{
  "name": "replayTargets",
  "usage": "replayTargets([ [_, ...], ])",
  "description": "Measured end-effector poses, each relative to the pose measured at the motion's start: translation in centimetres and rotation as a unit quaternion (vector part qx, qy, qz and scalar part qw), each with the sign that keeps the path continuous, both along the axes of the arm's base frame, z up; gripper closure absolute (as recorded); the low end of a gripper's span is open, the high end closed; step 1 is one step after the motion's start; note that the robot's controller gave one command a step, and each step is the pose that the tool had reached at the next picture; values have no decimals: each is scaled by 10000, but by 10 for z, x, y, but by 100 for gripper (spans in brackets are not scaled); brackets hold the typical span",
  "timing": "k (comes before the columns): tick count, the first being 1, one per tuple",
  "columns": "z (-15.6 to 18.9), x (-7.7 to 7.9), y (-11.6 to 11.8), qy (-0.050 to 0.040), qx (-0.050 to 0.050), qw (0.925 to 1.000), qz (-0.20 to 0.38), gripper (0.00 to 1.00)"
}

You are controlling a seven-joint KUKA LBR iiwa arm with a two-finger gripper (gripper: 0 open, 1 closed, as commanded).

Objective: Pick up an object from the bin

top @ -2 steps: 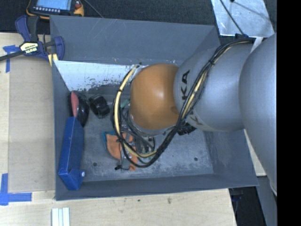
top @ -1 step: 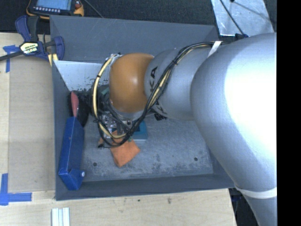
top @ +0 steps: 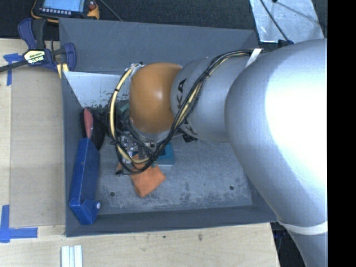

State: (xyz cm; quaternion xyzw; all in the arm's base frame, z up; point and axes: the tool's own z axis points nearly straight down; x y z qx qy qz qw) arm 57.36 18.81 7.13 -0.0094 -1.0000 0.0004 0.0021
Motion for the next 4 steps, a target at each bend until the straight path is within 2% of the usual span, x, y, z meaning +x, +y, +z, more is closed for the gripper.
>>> replayTargets([
  [1, 42, -8, -4, 32, -11, 10000, 32, 100],
  [2, 72, -4, -12, -41, 12, 10000, 4, 100],
  [3, 86, -28, -17, 61, -18, 10000, 60, 100],
  [4, 150, -25, -2, 11, -7, 9999, 122, 100],
])
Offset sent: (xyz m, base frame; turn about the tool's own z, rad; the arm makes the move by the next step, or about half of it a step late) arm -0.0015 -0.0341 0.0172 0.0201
